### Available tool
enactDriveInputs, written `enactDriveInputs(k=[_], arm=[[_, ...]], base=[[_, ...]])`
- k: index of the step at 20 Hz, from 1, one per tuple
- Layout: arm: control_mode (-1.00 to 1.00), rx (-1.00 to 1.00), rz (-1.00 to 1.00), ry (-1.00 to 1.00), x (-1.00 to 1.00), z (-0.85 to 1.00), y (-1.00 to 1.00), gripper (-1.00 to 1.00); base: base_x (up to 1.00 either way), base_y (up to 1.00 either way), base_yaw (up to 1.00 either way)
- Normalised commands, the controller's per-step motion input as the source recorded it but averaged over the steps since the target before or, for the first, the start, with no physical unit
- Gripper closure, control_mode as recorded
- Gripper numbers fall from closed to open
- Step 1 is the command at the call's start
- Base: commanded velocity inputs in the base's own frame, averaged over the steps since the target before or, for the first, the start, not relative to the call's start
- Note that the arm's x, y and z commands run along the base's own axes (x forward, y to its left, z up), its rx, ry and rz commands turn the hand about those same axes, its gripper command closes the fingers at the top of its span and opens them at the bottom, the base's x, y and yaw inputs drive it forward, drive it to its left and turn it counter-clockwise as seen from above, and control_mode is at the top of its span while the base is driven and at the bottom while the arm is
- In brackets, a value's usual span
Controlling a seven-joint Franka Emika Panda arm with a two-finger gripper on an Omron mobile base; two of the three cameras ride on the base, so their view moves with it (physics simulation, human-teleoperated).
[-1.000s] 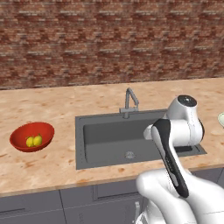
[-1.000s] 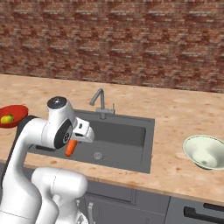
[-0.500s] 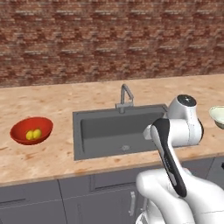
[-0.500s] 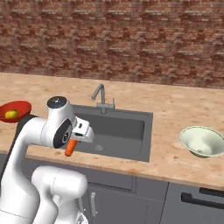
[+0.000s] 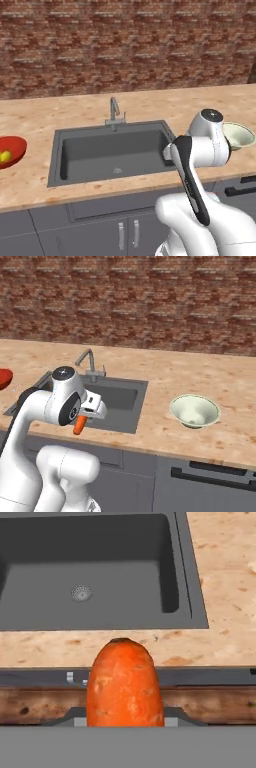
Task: Pick the lemons from the cabinet and place them in one bowl. Pick the carrot from the sink and place it in the other bowl.
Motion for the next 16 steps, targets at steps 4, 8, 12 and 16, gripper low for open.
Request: enactDriveInputs(k=[4, 8, 12, 16], arm=[[1.00, 0.00, 0.00, 0.00, 0.00, 0.00, 0.00, 1.00], [1.00, 0.00, 0.00, 0.00, 0.00, 0.00, 0.00, 1.00], [1.00, 0.00, 0.00, 0.00, 0.00, 0.00, 0.00, 1.00], [1.00, 0.00, 0.00, 0.00, 0.00, 0.00, 0.00, 1.00]], base=[[-0.03, -1.00, 0.00], [0.00, -1.00, 0.00], [0.02, -0.89, 0.00], [0.70, -0.24, 0.00]])
